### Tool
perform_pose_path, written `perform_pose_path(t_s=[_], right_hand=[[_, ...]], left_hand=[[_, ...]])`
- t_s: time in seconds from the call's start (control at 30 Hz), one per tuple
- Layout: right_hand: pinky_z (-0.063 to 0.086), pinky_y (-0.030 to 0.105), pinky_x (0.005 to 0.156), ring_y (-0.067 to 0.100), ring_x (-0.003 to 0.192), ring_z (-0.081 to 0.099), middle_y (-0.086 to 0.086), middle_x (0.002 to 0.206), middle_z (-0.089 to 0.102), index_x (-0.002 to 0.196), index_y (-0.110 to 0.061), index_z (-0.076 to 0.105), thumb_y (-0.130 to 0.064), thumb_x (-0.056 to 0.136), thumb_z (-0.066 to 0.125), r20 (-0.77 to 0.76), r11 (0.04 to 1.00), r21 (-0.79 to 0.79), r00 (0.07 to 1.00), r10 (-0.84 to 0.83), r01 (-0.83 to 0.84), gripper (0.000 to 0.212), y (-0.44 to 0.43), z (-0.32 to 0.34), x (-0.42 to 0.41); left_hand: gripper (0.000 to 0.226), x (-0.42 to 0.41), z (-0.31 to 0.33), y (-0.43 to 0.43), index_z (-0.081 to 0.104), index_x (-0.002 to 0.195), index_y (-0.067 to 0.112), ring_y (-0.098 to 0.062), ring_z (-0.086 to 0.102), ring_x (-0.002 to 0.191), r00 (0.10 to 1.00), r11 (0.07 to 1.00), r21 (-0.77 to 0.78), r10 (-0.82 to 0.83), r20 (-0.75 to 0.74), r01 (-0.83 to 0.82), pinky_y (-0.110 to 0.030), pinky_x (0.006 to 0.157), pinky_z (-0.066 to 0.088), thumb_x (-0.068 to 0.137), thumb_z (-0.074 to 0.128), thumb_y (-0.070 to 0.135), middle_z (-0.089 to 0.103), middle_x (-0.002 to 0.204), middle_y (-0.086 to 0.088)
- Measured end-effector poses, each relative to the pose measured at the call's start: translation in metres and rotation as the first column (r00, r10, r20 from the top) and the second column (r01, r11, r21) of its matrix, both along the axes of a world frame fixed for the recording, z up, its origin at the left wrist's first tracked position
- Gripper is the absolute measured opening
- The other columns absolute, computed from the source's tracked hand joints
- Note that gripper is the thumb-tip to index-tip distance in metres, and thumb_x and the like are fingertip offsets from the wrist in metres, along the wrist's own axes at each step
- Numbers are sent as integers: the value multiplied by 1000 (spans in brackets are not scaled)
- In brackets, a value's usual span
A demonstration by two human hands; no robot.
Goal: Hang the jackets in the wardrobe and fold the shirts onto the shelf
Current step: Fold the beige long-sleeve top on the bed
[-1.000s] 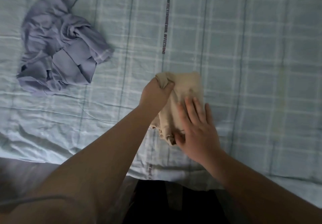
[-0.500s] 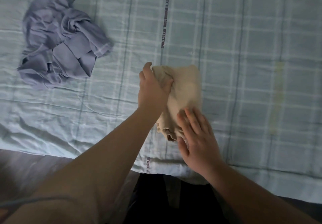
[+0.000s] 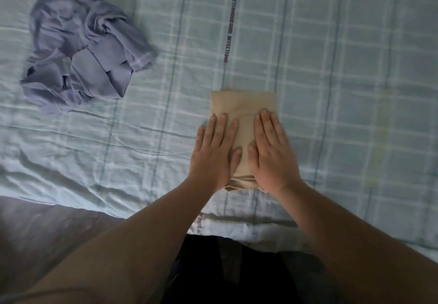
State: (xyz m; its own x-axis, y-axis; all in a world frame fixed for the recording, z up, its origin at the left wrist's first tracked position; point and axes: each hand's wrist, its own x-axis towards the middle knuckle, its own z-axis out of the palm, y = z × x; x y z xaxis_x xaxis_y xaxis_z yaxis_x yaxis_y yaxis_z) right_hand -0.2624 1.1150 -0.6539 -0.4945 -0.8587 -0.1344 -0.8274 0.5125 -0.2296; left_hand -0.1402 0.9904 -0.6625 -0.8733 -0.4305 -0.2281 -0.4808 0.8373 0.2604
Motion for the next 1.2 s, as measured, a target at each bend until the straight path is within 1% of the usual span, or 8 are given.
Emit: perform_pose_path(t_s=[0.17,0.37,0.53,0.6,0.7,0.87,1.0,1.2], right_hand=[[17,47,123,35,151,12,23,161,20,153,4,22,-25,96,33,22,994,-75,996,-83,84,64,-5,-17,-1],[20,47,122,29,153,8,16,164,12,156,-1,15,-32,99,27,42,991,96,994,-99,94,66,-13,5,-1],[36,44,101,30,121,48,7,129,59,117,-17,63,-36,84,56,-2,985,-123,992,-125,123,39,-32,46,-35],[39,43,91,32,109,51,6,119,59,107,-17,61,-34,85,58,26,981,-166,995,-92,95,29,-52,55,-54],[45,47,89,35,113,51,10,123,56,121,-16,54,-47,88,55,70,1000,-15,998,-3,4,46,-87,55,-72],[46,52,91,35,120,48,10,130,50,133,-18,45,-68,88,42,120,925,369,991,56,-97,68,-114,44,-81],[48,48,92,37,118,52,13,127,52,132,-16,44,-81,77,48,134,904,423,991,2,-59,85,-121,44,-92],[50,43,88,36,109,60,11,115,63,117,-16,54,-81,74,49,208,867,498,972,-108,-10,78,-118,51,-104]], left_hand=[[66,0,-18,-3,-3,158,20,-29,-2,153,999,1000,-17,-11,40,12,-48,123,11,102,18,47,-1,166,-13],[61,-6,7,9,9,159,19,-29,5,153,990,986,93,136,25,-138,-49,122,17,103,22,38,4,166,-12],[47,10,58,18,48,135,11,-31,28,142,872,885,241,446,-199,-398,-44,119,26,88,50,15,38,149,-13],[25,15,81,30,53,114,17,-19,50,113,729,731,380,660,-181,-567,-33,96,46,89,55,14,53,121,-1],[12,12,94,47,51,96,18,-12,57,70,391,161,589,875,286,-792,-23,57,46,93,56,29,62,91,-1],[36,3,96,61,64,83,2,-15,55,50,118,-544,625,694,710,-560,-25,50,47,92,61,37,65,69,-11],[40,-7,108,68,61,94,4,-12,43,52,95,-718,512,536,839,-471,-43,68,62,87,68,43,43,70,-2],[79,-21,100,97,34,144,27,-36,60,107,116,-899,374,356,927,-226,-68,86,50,81,68,61,37,144,-14]])
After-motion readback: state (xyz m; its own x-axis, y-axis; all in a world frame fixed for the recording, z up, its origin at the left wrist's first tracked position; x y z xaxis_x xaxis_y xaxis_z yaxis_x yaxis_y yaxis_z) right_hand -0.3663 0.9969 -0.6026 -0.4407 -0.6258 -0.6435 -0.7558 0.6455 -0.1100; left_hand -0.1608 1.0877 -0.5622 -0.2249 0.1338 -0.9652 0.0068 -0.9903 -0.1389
